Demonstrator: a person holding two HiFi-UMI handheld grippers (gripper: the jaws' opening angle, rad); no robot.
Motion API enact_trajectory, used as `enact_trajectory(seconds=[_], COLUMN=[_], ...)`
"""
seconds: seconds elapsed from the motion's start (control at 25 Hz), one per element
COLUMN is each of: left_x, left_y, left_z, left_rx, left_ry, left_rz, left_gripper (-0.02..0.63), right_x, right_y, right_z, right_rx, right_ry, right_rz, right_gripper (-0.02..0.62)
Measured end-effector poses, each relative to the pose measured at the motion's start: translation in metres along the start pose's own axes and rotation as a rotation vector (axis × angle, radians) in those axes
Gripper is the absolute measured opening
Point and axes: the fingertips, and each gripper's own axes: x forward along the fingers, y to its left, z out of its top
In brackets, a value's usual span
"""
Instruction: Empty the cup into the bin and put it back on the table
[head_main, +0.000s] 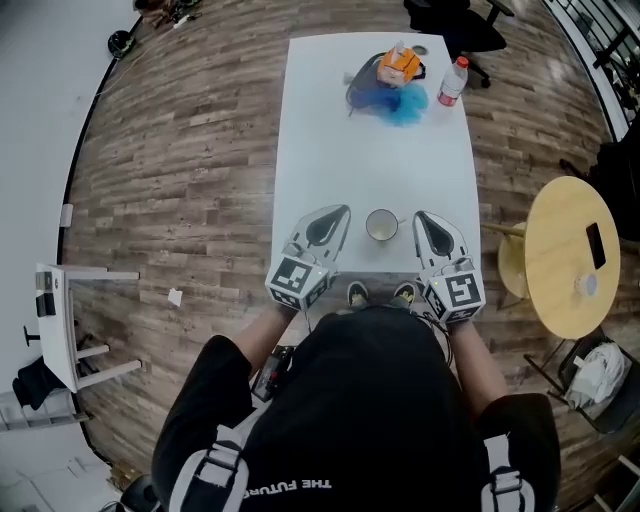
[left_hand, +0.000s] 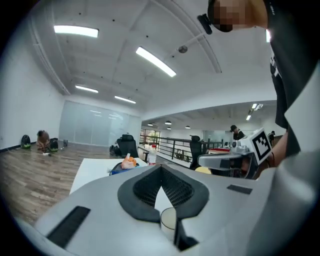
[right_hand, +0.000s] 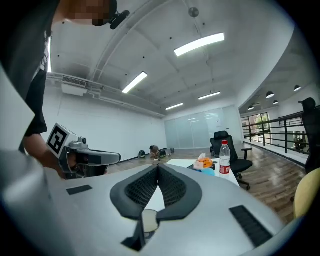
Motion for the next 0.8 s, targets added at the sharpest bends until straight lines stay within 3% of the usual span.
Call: enact_trajectory(seconds=[0.12,0.28,0.8], left_x=[-0.005,-0.002,0.02], left_y=[-0.001,0.0,-0.016], left_z=[0.025,0.031,0.029], left_rx=[-0.013,-0.019,-0.037], left_ry=[-0.033,-0.026,-0.002], left_rz=[0.05,0.081,0.066], left_gripper=[0.021,0.021,0.021], right_x=[0.002,0.007,0.01], right_y=[0.016,0.024,0.005], right_z=[0.021,0.024,0.021], right_rx=[0.001,-0.034,-0.074], right_ry=[-0.033,-0.031,0.002], right_rz=[0.026,0.032,0.023], right_gripper=[0.015,0.015,0.015])
